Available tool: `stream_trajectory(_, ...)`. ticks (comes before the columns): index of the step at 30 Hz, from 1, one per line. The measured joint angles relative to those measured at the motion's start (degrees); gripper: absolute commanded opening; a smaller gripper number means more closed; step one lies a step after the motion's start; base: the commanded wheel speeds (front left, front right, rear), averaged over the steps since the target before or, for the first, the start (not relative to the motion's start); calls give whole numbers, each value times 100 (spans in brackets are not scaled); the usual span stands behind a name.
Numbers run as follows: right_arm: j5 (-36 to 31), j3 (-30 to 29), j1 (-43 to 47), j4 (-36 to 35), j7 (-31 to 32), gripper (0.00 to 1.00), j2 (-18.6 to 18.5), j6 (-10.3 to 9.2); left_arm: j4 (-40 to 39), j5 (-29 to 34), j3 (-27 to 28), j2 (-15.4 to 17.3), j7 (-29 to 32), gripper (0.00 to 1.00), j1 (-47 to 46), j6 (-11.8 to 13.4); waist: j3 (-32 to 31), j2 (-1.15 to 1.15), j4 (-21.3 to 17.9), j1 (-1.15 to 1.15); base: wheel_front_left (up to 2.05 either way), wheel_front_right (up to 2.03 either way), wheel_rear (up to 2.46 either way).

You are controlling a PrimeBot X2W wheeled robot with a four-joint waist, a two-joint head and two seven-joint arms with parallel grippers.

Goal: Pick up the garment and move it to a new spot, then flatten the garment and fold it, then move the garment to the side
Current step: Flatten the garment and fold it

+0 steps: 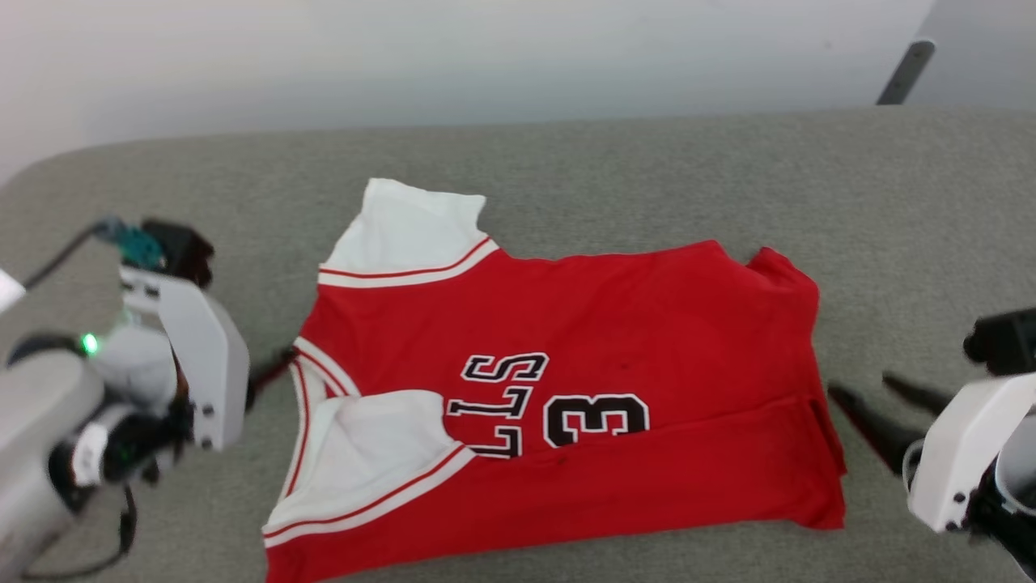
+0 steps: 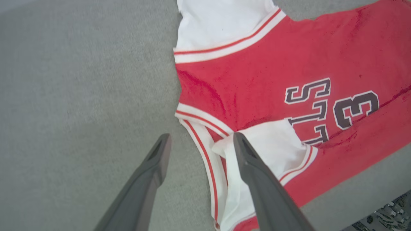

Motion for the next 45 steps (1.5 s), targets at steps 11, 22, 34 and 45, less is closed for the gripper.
stream_trajectory(11, -809, 83, -348, -621, -3151, 100, 358, 0, 1400, 689, 301, -645, -662, 100, -1030, -504, 325, 0, -539, 0, 0, 0, 0)
stream_trajectory(22, -925, 188, -363, -504, -4046, 100, 636, 0, 2841, 1062, 348, -1022, -635, 100, -2024, -1207, 1059, 0, -1019, 0, 0, 0, 0)
stream_trajectory(34, -827, 323, -546, -326, -4239, 100, 680, 0, 4114, 1038, 174, -1233, 606, 100, -2799, -1500, 1860, 0, -1400, 0, 0, 0, 0)
stream_trajectory(45, -772, 365, -750, -227, -4042, 100, 698, 0, 4602, 777, 208, -1486, 1562, 0, -3223, -1357, 2193, 0, -1504, 0, 0, 0, 0)
